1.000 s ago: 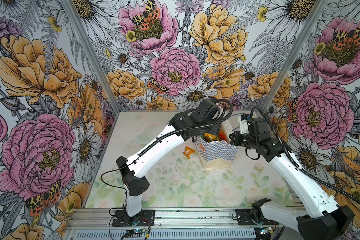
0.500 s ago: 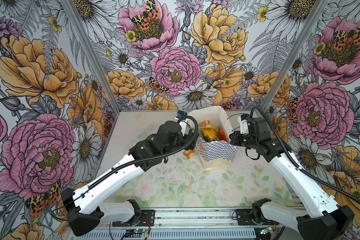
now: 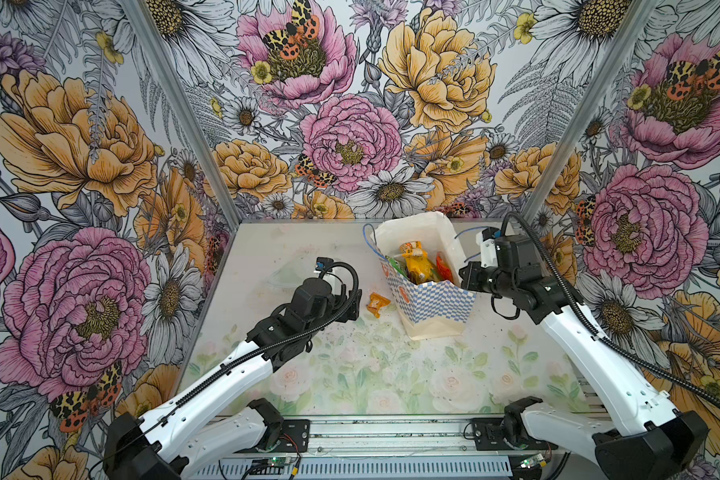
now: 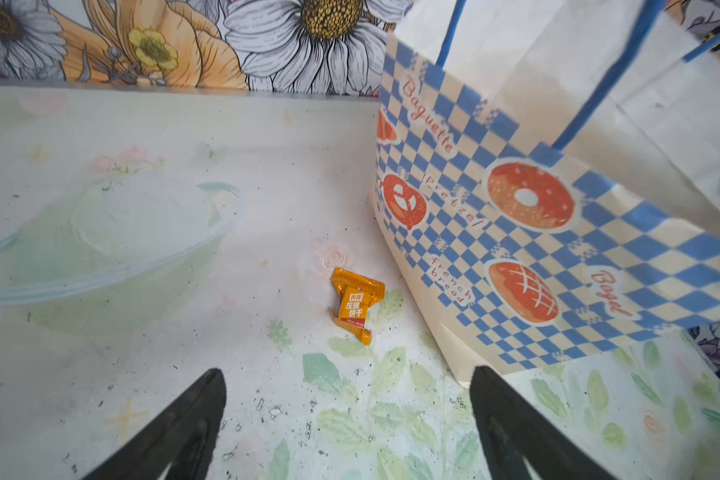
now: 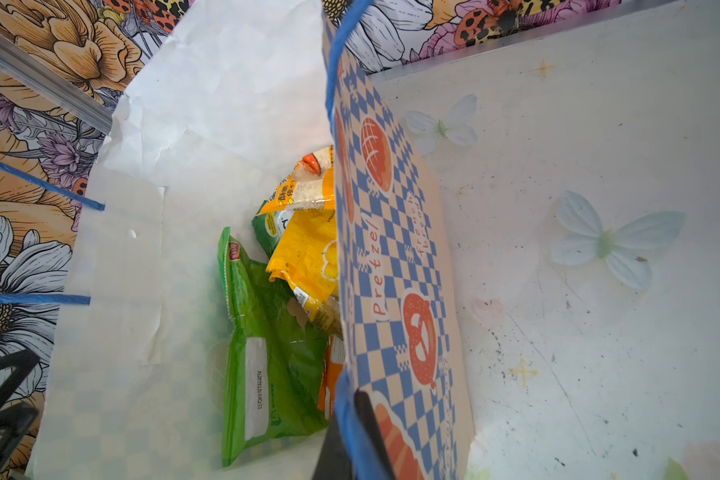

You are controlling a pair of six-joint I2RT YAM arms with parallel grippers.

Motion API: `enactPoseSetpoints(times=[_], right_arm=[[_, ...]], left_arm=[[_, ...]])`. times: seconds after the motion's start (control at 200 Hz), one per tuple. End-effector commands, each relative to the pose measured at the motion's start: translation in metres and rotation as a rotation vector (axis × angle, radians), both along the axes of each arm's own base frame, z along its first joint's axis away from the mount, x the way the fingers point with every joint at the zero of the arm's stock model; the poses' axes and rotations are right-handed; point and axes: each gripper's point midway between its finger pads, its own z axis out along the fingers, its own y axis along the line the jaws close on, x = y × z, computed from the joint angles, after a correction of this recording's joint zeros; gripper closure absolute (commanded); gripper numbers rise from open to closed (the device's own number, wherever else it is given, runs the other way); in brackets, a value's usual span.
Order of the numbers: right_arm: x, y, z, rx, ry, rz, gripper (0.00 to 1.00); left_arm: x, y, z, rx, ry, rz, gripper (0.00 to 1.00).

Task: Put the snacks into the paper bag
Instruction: 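Withdraw the left gripper from the bag down to the small orange candy, then close the left gripper on the small orange candy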

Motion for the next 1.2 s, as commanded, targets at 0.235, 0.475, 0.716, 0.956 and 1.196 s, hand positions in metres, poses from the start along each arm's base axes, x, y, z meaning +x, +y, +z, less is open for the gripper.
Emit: enactPoseSetpoints(times=[0.235,0.475,0.716,0.956,1.196], right_arm=[[0.005,0.0,0.022,0.017,-0.077,-0.004,1.0],[0.004,0.0,0.021,0.019,-0.076,-0.003,1.0],[0.004,-0.001,0.021,0.016,-0.076,-0.003,1.0],[0.003,-0.001,0.02,0.017,-0.074,-0.003,1.0],[0.002,-0.002,0.019,0.015,-0.076,-0.004,1.0]], left_arm=[[0.022,-0.029,-0.059,-0.067,0.149,-0.058,0.06],[0.031,-0.043,-0.094,-0.061,0.227,-0.089,0.06],[0.047,-0.05,-0.125,-0.03,0.263,-0.094,0.07],[0.061,-0.064,-0.143,-0.021,0.283,-0.104,0.11],[0.069,-0.082,-0.156,-0.002,0.285,-0.112,0.19]])
